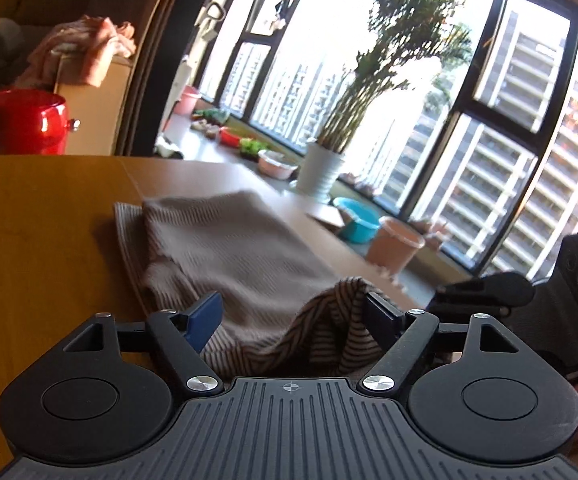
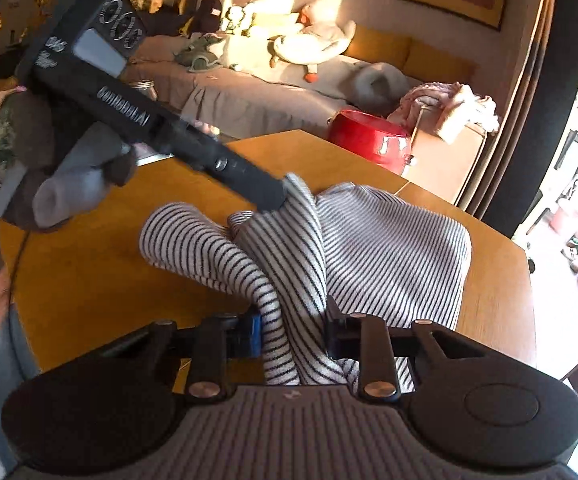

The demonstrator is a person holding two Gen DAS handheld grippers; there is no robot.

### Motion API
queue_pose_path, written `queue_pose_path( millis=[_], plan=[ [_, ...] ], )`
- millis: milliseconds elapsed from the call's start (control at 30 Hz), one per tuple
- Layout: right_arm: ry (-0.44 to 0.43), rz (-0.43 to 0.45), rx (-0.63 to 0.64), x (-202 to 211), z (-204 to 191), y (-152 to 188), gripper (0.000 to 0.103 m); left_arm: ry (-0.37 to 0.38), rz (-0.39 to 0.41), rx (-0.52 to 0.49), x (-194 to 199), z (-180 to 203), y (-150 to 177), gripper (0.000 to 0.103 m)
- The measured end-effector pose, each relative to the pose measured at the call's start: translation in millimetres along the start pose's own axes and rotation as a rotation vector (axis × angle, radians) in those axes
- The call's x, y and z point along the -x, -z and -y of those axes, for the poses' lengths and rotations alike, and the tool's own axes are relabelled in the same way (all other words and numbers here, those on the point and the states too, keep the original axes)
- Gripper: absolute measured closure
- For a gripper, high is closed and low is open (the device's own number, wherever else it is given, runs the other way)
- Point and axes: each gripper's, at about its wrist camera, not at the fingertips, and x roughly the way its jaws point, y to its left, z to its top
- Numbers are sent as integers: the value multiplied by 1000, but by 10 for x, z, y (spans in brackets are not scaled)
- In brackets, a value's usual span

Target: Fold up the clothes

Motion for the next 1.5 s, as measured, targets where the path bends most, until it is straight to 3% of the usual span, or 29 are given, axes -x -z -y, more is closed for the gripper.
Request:
queue_pose_path(
  millis=[33,100,200,233,267,367,467,567,700,767,800,867,1000,1133,1267,1500],
  plan=[
    [1,-5,11,49,-28,5,76,12,22,15,54,-28,-26,26],
    [5,-14,13,138,-35,18,77,8,61,48,160,-118,-84,27],
    [-6,-25,-1,301,-29,4,77,-50,98,123,225,-280,-179,28],
    [-12,-25,0,368,-27,-22,78,-60,95,149,184,-318,-208,34],
    [-17,-23,7,441,-30,-58,78,-69,81,164,110,-338,-226,42],
    [-18,10,54,685,44,-311,79,-83,-19,154,-259,-292,-205,51],
    [-21,57,104,839,212,-655,79,-90,-146,125,-569,-234,-61,52],
    [-67,44,81,473,566,-931,78,-87,-213,122,-647,-278,63,52],
    [-82,-100,-1,-597,962,-846,78,-77,-202,139,-544,-379,110,50],
    [-108,-152,-28,-1023,1089,-745,64,-77,-205,127,-475,-397,102,48],
    [-137,-134,-43,-1093,1135,-738,62,-82,-204,116,-426,-404,97,47],
    [-197,-120,-98,-1182,1264,-763,60,-87,-188,110,-320,-432,64,42],
    [-237,-119,-170,-1222,1416,-699,55,-89,-98,163,-146,-463,-110,34],
    [-258,-118,-266,-1237,1519,-645,53,-39,-44,148,-140,-235,-301,23],
    [-227,-113,-243,-1123,1442,-748,53,-32,-94,82,-433,75,-334,23],
    [-81,-75,-295,-971,1533,-540,47,-165,-185,54,-895,68,-266,35]
  ],
)
